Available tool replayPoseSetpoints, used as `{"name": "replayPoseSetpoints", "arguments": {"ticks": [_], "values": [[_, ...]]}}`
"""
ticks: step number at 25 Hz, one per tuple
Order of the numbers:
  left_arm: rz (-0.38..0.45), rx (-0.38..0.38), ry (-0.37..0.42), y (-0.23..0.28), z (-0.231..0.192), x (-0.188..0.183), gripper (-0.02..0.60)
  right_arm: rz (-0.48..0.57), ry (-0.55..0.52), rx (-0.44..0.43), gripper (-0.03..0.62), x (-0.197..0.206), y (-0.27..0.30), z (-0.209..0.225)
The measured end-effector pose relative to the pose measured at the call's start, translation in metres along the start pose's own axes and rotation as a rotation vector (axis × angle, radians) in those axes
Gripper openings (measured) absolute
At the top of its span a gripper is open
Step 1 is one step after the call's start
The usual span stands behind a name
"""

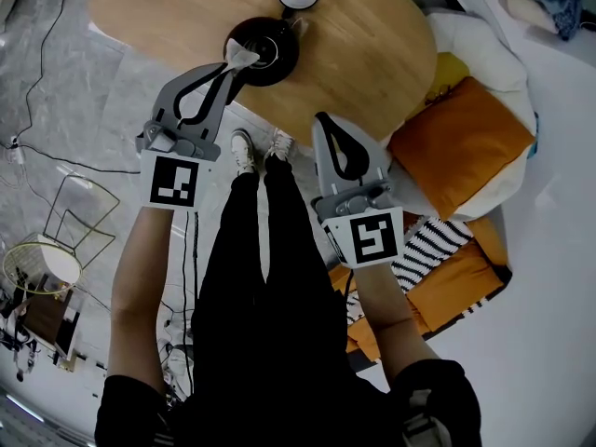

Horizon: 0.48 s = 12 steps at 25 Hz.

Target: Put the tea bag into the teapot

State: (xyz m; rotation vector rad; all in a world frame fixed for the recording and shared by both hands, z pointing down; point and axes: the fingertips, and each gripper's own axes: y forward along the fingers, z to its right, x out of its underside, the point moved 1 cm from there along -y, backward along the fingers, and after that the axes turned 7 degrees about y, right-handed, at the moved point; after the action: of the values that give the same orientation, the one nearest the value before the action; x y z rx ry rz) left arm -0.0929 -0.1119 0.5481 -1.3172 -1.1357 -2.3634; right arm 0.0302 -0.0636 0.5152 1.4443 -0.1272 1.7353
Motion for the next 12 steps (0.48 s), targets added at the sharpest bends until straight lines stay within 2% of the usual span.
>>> {"name": "replayPoseSetpoints", "arguments": {"ticks": [6, 12], "values": [[-0.042, 0.047, 0.021, 0.016, 0.003, 0.009, 0.009, 0.000, 0.008, 0.010, 0.005, 0.003, 0.002, 0.004], [-0.115, 0.051, -0.015, 0.029, 0.006, 0.024, 0.008, -0.004, 0.010, 0.018, 0.005, 0.006, 0.003, 0.008]]}}
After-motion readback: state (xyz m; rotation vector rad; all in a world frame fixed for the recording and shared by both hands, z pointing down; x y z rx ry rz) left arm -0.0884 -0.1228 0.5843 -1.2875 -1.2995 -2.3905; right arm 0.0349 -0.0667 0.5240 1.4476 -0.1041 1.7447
